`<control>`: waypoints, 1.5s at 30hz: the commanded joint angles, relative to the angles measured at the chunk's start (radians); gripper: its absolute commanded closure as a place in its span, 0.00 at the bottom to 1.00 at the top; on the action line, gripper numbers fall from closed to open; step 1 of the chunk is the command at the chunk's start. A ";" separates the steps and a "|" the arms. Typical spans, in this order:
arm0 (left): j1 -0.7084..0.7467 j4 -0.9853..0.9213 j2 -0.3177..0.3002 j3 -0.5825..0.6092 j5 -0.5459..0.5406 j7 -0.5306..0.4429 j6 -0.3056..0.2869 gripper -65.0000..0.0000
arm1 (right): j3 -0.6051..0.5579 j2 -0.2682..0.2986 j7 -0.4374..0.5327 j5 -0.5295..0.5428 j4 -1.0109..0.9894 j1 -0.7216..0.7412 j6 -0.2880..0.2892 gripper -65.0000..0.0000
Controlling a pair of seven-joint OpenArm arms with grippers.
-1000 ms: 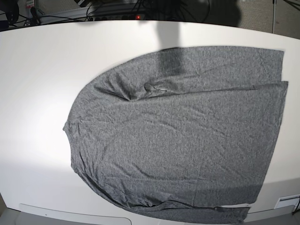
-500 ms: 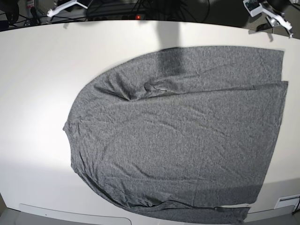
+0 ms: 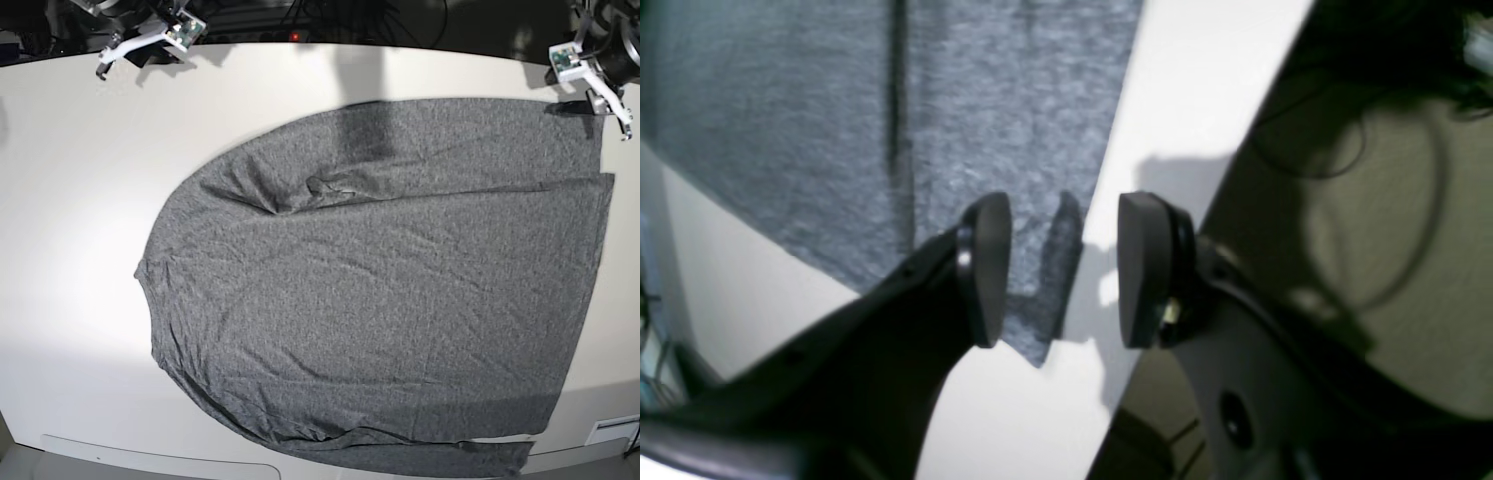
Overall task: Fold the T-shirt properly
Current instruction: 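Reach both grippers down and grasp the shirt's shoulder edge corners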
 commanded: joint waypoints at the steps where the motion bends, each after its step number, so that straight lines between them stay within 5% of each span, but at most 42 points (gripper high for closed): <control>1: -0.020 -0.018 -0.027 -0.010 -0.010 -0.037 0.014 0.61 | 0.003 0.003 0.020 -0.018 0.018 -0.010 -0.008 0.54; 10: -0.184 -0.220 -0.053 0.070 0.058 -0.082 0.014 0.61 | 0.003 -0.009 0.058 -0.046 0.018 0.010 -0.013 0.54; 20: -0.292 -0.312 -0.055 0.262 0.058 -0.015 0.014 0.61 | 0.003 -0.060 0.055 -0.046 0.018 0.010 -0.013 0.54; 28: -0.322 -0.412 -0.055 0.287 0.058 -0.013 0.014 0.61 | 0.003 -0.061 0.051 -0.047 0.018 0.010 -0.013 0.54; 36: -0.314 -0.433 -0.052 0.299 0.058 -0.006 0.014 1.00 | 0.003 -0.061 0.058 -0.095 0.018 0.043 -0.008 0.54; 45: -0.249 -0.428 -0.052 0.299 0.024 -0.014 0.014 1.00 | -0.003 -0.061 0.059 -0.098 0.015 0.192 0.174 0.54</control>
